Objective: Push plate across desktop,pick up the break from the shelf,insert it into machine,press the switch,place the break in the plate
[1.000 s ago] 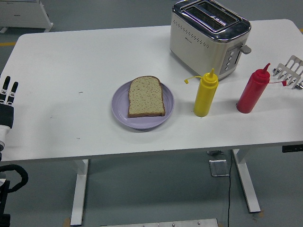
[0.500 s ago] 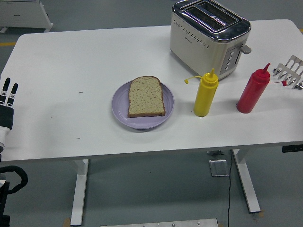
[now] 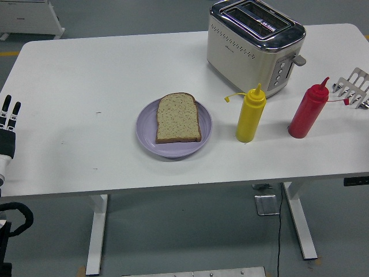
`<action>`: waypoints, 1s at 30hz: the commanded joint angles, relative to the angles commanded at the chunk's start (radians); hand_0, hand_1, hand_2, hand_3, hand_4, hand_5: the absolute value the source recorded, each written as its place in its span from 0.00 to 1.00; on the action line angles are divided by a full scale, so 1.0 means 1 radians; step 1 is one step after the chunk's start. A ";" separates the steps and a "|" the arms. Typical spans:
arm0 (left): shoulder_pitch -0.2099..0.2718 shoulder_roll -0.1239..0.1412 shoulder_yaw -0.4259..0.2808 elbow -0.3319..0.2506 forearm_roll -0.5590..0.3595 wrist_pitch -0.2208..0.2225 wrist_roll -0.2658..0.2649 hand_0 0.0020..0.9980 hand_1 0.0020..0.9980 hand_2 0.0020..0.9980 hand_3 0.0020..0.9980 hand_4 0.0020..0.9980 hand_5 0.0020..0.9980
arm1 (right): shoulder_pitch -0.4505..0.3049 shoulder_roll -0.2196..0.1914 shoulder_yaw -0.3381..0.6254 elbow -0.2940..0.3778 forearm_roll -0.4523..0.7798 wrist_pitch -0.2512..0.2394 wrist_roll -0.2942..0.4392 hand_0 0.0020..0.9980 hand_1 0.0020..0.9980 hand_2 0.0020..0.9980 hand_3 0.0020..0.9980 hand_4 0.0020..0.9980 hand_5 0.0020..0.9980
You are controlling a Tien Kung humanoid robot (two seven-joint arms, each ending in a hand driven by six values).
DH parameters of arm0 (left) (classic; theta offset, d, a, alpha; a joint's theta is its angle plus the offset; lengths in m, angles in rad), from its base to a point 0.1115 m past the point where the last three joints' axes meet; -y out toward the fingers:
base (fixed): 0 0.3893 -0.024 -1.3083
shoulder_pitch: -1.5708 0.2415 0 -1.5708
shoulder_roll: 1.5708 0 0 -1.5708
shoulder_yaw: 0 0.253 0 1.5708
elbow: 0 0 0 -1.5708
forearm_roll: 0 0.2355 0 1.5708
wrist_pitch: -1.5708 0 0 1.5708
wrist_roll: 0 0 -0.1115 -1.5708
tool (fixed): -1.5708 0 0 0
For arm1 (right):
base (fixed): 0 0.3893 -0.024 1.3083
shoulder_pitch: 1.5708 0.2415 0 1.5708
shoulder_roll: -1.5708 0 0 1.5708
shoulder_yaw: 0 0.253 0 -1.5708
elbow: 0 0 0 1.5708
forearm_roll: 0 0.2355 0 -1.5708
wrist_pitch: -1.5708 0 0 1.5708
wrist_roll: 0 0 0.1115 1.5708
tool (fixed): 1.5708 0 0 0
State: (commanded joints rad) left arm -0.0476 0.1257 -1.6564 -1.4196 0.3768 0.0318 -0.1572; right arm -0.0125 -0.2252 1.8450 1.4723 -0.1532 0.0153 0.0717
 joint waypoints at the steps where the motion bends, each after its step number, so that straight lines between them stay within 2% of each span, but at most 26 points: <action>1: -0.001 0.000 -0.001 0.000 0.000 0.000 0.000 0.85 0.85 0.91 0.79 0.59 1.00 | 0.001 0.000 0.001 0.000 0.001 0.000 0.000 0.88 0.83 0.79 0.75 0.47 0.47; 30: -0.011 -0.003 -0.009 -0.002 0.001 -0.001 0.001 0.85 0.85 0.91 0.79 0.59 1.00 | 0.006 0.004 0.012 -0.001 0.017 0.002 -0.009 0.87 0.82 0.78 0.75 0.48 0.47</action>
State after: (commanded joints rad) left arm -0.0590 0.1225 -1.6655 -1.4217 0.3780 0.0309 -0.1559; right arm -0.0064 -0.2208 1.8574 1.4712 -0.1364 0.0171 0.0629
